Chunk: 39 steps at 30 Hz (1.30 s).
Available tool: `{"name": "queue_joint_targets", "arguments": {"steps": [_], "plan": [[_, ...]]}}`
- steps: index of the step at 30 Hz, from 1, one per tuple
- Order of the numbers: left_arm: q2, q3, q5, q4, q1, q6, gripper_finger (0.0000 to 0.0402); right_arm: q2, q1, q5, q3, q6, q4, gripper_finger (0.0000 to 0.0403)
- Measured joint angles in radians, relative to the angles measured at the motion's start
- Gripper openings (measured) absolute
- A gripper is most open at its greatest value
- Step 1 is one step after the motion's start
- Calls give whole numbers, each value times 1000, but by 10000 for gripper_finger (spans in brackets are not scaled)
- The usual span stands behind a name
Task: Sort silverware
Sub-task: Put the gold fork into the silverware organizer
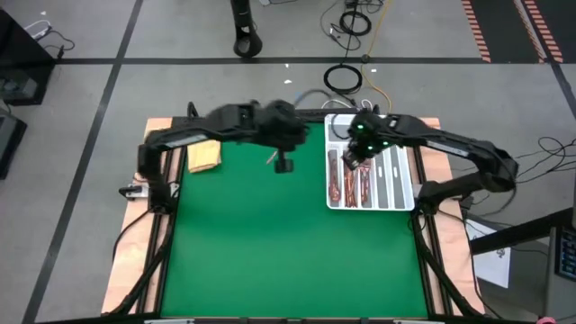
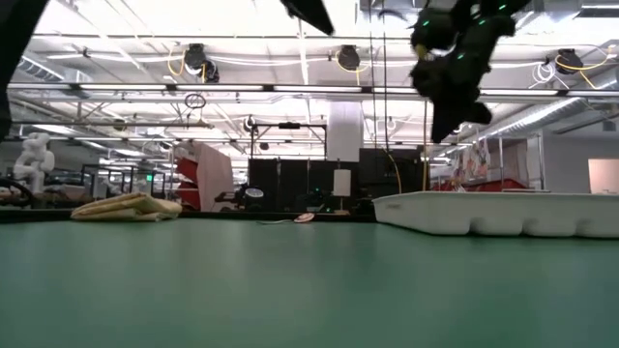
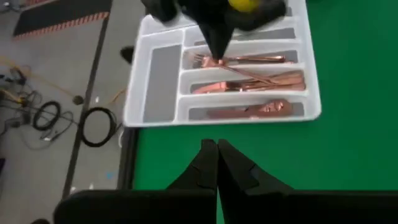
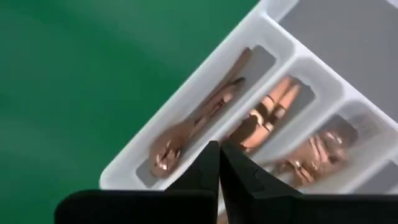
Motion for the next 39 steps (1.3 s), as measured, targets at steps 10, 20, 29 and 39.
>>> {"name": "queue_joint_targets", "arguments": {"steps": [10,20,29,39], "plan": [[-244,0,-113,-122,0,0,7,237,66,99,45,-32,-21,0],[-321,-1,-123,-139,11,-7,9,325,77,165,46,-74,-68,0],[-319,-24,-126,-177,46,1,10,393,77,164,46,-100,-60,0],[-319,-24,-122,-176,67,27,11,402,77,188,46,-139,-79,0]]}}
